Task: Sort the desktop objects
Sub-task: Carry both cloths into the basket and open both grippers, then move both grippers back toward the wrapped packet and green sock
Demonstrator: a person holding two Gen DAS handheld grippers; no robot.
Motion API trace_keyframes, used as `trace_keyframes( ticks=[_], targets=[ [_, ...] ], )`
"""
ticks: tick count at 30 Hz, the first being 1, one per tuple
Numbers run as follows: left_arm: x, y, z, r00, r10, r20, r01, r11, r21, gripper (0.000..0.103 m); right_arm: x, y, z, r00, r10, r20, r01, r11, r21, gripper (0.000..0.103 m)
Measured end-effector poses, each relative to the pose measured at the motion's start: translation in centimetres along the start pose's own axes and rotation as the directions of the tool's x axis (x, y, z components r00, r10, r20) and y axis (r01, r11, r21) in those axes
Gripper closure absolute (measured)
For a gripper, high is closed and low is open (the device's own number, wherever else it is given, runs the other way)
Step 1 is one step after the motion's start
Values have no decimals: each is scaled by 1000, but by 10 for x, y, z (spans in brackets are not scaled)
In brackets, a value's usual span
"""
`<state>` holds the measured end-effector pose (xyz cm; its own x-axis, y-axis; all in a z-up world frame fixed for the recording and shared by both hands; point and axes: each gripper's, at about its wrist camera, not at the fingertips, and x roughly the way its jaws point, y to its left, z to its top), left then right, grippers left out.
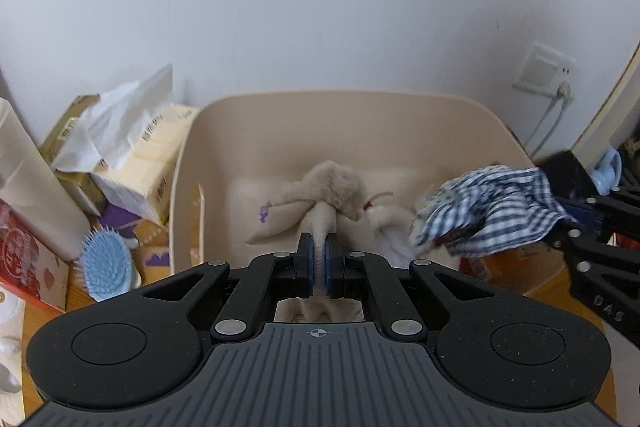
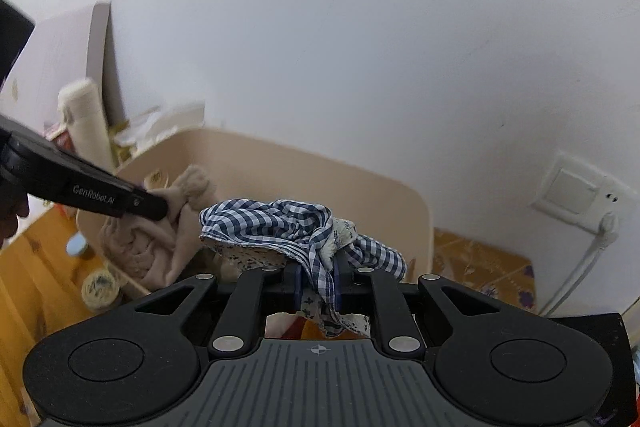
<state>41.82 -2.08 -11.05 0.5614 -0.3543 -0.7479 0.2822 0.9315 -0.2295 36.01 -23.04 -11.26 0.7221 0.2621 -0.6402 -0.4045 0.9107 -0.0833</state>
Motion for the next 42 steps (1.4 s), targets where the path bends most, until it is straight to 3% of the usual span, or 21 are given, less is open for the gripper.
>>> trace_keyframes(
  ticks=[3, 8, 9, 11, 13, 14, 22, 25, 33, 42],
  targets=[
    [4, 0, -3, 999, -10, -32, 10, 1000, -6, 98, 7, 4, -5, 999, 20, -49, -20, 1000, -9, 84],
    [5, 1, -6, 998, -10, -59, 9, 1000, -8, 93, 11, 9, -10, 995, 35, -91, -37, 999, -18, 65],
    [4, 2, -6, 998, -6, -61, 6, 1000, -11, 88, 10, 10, -10, 995, 34, -93, -36, 999, -21, 65],
    [2, 2, -6, 998, 0, -64, -1, 1000, -18, 55, 12, 12, -10, 995, 31, -93, -33, 999, -23, 55],
    [-2, 4, -6, 998, 3, -58, -5, 1000, -30, 38, 8, 12, -10, 996, 26, -84, -27, 999, -16, 45],
    [-4, 4, -6, 998, 2, -56, -3, 999, -32, 36, 7, 13, -9, 997, 24, -79, -25, 1000, -13, 40],
    [-25, 10, -9, 1000, 3, -16, -4, 999, -49, 21, -15, 12, -7, 1000, 4, -28, -3, 999, 40, 17],
    [-34, 13, -13, 1000, -7, 5, 7, 999, -42, 21, -27, 13, -9, 1000, 0, -12, 1, 998, 57, 9],
    [-55, 26, -27, 1000, -11, 18, 12, 999, -34, 20, -54, 18, -25, 1000, -22, -6, 22, 998, 57, 0],
    [-74, 26, -59, 1000, -23, -13, 23, 1000, 6, 18, -71, 25, -45, 1000, -20, -14, 20, 998, 58, 0]
  ],
)
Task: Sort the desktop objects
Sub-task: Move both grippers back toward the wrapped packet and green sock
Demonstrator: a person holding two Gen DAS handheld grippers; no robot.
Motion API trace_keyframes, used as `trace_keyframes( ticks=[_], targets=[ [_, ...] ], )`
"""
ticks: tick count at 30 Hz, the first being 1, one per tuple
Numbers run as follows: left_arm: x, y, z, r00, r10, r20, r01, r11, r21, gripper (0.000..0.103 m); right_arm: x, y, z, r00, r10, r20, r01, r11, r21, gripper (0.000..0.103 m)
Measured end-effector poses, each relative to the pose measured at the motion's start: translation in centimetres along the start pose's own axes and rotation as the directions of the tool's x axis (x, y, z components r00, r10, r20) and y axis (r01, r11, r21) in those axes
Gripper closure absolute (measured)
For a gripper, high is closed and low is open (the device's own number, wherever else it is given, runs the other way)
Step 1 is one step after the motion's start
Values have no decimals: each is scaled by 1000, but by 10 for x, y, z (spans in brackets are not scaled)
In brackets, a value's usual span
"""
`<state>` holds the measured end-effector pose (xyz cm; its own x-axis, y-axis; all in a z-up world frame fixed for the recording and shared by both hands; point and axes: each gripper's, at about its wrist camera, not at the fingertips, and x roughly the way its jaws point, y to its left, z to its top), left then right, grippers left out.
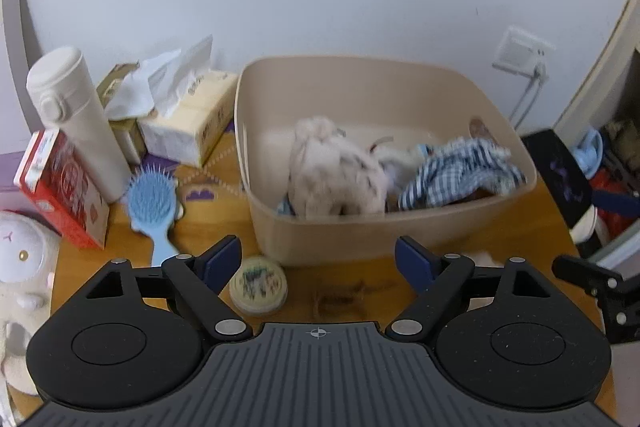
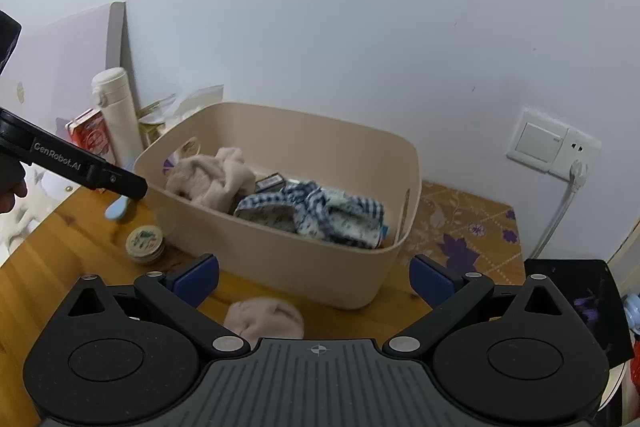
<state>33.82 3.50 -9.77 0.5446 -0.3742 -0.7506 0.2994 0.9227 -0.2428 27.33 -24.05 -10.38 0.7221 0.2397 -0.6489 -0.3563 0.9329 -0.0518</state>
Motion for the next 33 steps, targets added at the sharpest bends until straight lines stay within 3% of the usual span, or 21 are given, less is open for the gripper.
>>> trace_keyframes(
  ticks=[19, 33],
  targets=[
    [18, -4, -71, 978, -13, -209, 21, 999, 38, 18, 4, 18, -46, 992, -7, -126, -6, 995, -101, 0],
    [41, -3, -101, 954, 11, -300, -1, 999, 35, 18, 23, -3, -83, 972, -34, -234, 23, 998, -51, 0]
  ],
)
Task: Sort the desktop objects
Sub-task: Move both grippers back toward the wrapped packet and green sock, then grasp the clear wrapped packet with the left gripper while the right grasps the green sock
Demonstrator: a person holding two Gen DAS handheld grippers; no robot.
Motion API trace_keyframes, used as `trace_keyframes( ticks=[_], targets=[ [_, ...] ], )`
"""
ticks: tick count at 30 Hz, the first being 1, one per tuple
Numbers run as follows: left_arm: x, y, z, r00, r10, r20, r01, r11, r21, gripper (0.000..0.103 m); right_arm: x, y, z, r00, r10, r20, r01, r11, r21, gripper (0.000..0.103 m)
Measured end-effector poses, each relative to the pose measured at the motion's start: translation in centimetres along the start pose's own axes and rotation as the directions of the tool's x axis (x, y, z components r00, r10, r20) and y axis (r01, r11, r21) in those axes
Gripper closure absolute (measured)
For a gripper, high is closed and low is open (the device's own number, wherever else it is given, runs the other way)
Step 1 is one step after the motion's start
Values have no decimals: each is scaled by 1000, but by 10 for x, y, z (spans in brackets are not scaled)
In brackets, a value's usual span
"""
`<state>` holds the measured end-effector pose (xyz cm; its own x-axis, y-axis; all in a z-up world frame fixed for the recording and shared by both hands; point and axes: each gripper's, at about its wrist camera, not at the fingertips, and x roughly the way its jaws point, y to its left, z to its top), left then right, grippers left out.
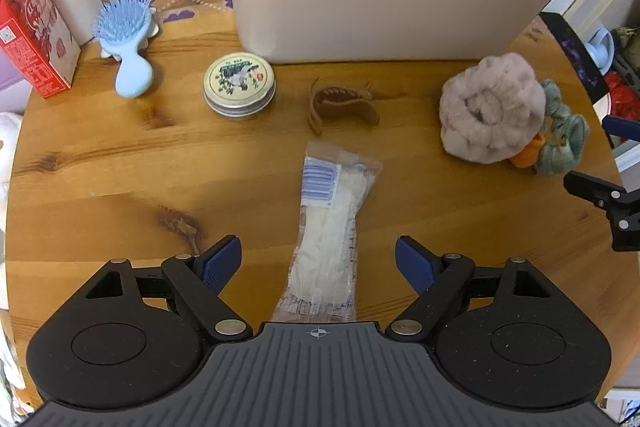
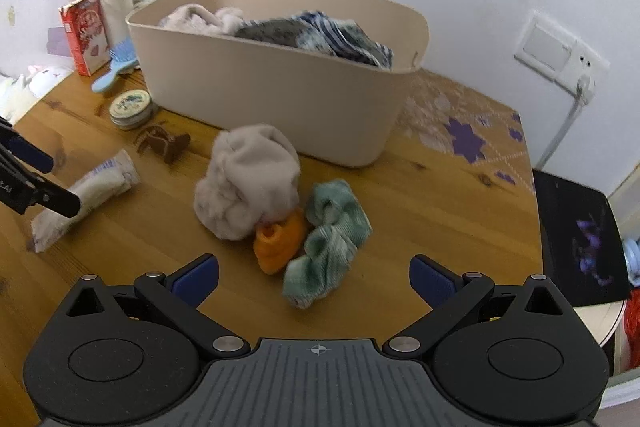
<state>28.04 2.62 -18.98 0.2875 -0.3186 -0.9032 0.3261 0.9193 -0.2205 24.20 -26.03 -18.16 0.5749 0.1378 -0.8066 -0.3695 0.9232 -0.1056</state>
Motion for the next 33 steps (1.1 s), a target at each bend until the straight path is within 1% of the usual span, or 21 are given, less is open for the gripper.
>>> trace_keyframes(
  ticks=[2, 4, 9, 13, 15, 16, 17, 18, 21, 23, 24, 25, 26, 27, 29, 30, 32, 33],
  targets=[
    [2, 0, -2, 1000, 12, 9, -12, 1000, 0, 18, 4, -2, -2, 1000, -7, -13, 7, 1000, 5, 0],
    [3, -1, -3, 999, 27, 35, -27, 1000, -4, 18, 9, -5, -5, 1000, -10, -21, 10, 1000, 9, 0],
    [14, 0, -6, 1000, 17, 5, -17, 999, -30, 18, 21, -7, -8, 999, -27, -32, 27, 1000, 2, 0],
    [17, -3, -9, 998, 45, 34, -45, 999, -9, 18, 26, -7, -9, 999, -28, -22, 28, 1000, 0, 0],
    [19, -4, -9, 998, 43, 36, -42, 999, -10, 20, 29, -8, -9, 999, -30, -22, 30, 1000, -4, 8],
    [19, -5, -10, 998, 48, 46, -48, 999, -8, 21, 32, -8, -9, 999, -34, -25, 33, 999, -6, 13],
    [19, -6, -10, 997, 51, 52, -51, 999, -6, 21, 34, -9, -9, 999, -39, -27, 39, 999, -7, 16],
    [20, -7, -9, 997, 54, 55, -54, 999, -4, 22, 35, -9, -9, 999, -41, -28, 41, 999, -7, 17],
    [21, -10, -8, 996, 62, 71, -61, 998, -4, 29, 39, -9, -9, 999, -37, -27, 37, 999, -6, 27],
    [20, -11, -7, 995, 58, 77, -59, 998, 1, 37, 41, -9, -9, 999, -31, -31, 30, 999, -12, 37],
    [20, -10, -6, 996, 56, 76, -57, 998, 4, 39, 42, -8, -9, 999, -30, -33, 30, 999, -13, 39],
    [20, -10, -5, 996, 57, 73, -57, 998, 4, 44, 42, -8, -10, 999, -30, -33, 30, 999, -12, 44],
    [19, -9, -4, 995, 59, 76, -60, 998, 3, 52, 42, -9, -9, 999, -29, -34, 29, 1000, -7, 48],
    [19, -9, -4, 995, 60, 80, -61, 998, 2, 55, 42, -9, -10, 999, -27, -35, 27, 1000, -2, 50],
    [19, -7, -4, 995, 56, 85, -56, 998, -5, 69, 43, -11, -11, 999, -20, -38, 21, 1000, 5, 54],
    [18, -6, -4, 995, 57, 85, -57, 998, -12, 70, 43, -12, -11, 999, -15, -40, 15, 1000, 8, 57],
    [17, -4, -3, 995, 54, 82, -53, 998, -20, 71, 42, -12, -12, 999, -3, -45, 4, 1000, 12, 72],
    [17, -4, -3, 995, 53, 81, -51, 999, -19, 71, 41, -12, -12, 999, -1, -43, 1, 1000, 13, 74]
  ],
)
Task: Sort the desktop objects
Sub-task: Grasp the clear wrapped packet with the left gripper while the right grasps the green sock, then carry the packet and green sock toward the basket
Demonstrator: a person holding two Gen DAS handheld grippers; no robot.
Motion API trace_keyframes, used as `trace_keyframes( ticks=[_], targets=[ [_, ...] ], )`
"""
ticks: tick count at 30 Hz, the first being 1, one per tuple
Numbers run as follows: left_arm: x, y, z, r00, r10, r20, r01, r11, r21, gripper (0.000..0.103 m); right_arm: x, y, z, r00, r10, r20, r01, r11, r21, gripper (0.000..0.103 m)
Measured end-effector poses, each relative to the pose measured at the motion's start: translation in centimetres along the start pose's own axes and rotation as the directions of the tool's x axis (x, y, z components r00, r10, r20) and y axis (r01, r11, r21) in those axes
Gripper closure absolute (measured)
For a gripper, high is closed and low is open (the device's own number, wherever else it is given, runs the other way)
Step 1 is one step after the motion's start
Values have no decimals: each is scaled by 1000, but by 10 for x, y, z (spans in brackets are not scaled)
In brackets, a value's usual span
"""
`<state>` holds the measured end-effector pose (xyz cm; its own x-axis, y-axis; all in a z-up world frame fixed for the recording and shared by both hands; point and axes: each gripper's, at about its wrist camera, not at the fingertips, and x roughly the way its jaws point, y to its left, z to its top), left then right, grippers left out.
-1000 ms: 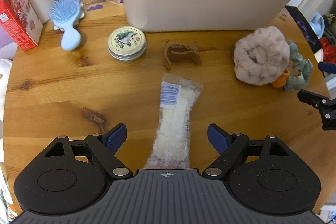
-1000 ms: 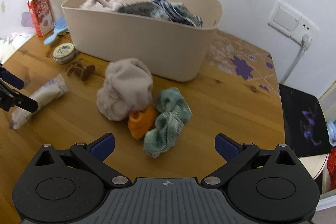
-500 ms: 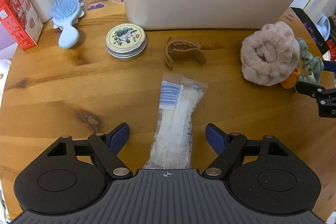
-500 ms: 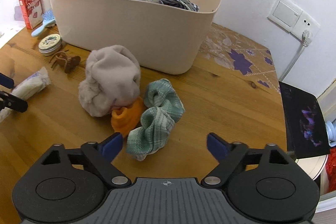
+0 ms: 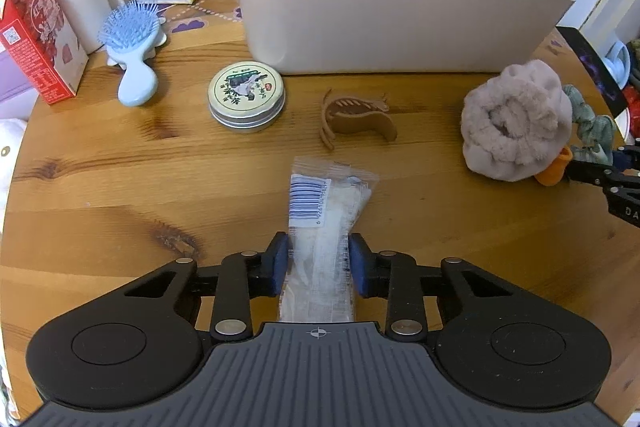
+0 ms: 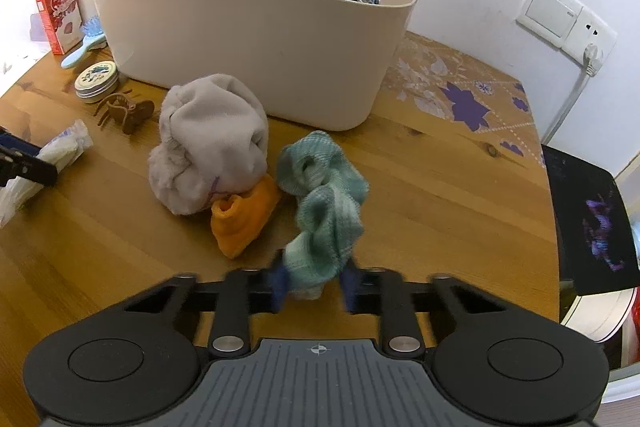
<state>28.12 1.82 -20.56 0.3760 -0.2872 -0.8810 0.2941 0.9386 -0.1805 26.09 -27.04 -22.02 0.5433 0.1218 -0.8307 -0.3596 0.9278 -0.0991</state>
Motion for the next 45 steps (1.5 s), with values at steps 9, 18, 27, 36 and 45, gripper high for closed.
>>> trace_keyframes(
  ticks=[9, 18, 27, 36, 45],
  targets=[
    [-6, 6, -4, 1000, 5, -7, -5, 1000, -2, 75, -21, -1, -3, 998, -5, 57, 4, 1000, 12, 90],
    [-22, 11, -8, 1000, -19, 18, 19, 1000, -22, 75, -50, 4, -1, 993, -22, 117, 17, 999, 38, 92],
    [-49, 16, 2, 995, -76, 62, 80, 995, -59, 75, -79, 7, -3, 983, -51, 179, 39, 997, 69, 92],
    [-76, 19, 17, 987, -95, 131, 100, 994, -33, 75, -106, 13, 0, 967, -65, 247, 39, 993, 108, 92],
    [-106, 22, 39, 969, -112, 218, 119, 993, -15, 75, -126, 18, 24, 945, -84, 316, 61, 995, 82, 92]
  ],
)
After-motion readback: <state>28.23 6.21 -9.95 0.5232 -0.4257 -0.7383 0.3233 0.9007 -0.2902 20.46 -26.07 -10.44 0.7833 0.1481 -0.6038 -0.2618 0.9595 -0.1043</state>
